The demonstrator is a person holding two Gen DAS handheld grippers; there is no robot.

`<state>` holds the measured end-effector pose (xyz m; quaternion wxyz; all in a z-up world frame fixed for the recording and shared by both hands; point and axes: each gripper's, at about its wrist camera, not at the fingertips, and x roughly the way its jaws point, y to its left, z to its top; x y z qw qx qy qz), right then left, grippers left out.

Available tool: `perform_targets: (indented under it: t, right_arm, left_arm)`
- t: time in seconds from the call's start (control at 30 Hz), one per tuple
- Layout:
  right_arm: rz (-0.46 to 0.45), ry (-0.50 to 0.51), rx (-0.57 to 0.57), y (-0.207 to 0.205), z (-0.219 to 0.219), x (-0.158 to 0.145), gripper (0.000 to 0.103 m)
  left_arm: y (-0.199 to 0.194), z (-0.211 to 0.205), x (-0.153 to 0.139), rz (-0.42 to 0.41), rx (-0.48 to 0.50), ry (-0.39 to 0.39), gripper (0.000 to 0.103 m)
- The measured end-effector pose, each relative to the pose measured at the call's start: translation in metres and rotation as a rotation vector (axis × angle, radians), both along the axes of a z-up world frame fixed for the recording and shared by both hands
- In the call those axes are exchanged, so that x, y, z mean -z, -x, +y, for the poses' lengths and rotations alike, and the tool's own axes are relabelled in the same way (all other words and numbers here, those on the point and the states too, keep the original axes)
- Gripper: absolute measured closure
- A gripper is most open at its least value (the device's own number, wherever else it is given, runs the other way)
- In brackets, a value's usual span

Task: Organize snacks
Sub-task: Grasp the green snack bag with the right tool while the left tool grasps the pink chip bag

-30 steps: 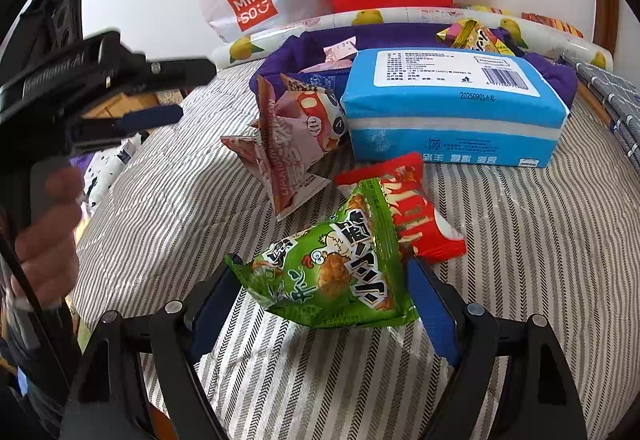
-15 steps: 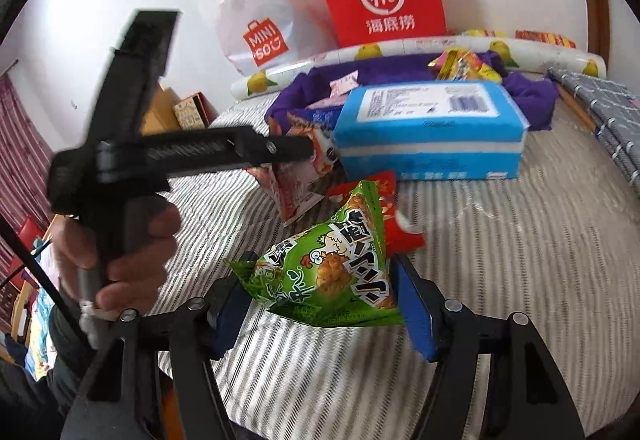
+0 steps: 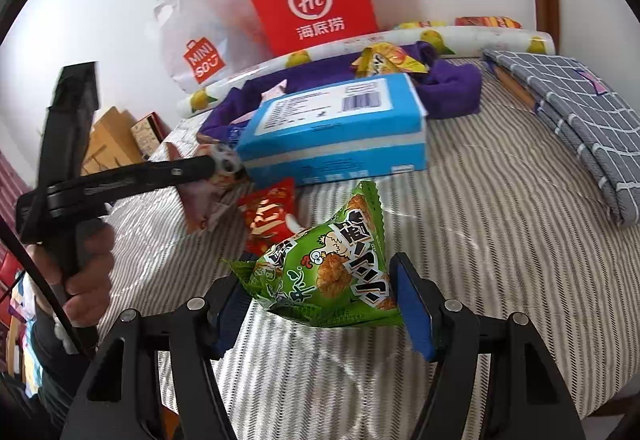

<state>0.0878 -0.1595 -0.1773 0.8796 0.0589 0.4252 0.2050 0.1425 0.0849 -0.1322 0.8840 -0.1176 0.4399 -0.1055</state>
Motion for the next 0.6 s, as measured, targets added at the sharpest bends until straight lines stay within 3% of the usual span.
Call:
perform_targets:
  t: [0.6]
  right_arm:
    - [-0.066, 0.035, 0.020, 0.008, -0.002, -0.029, 0.037]
  left_arm:
    - [0.013, 0.014, -0.046, -0.074, -0.008, 0.072, 0.048]
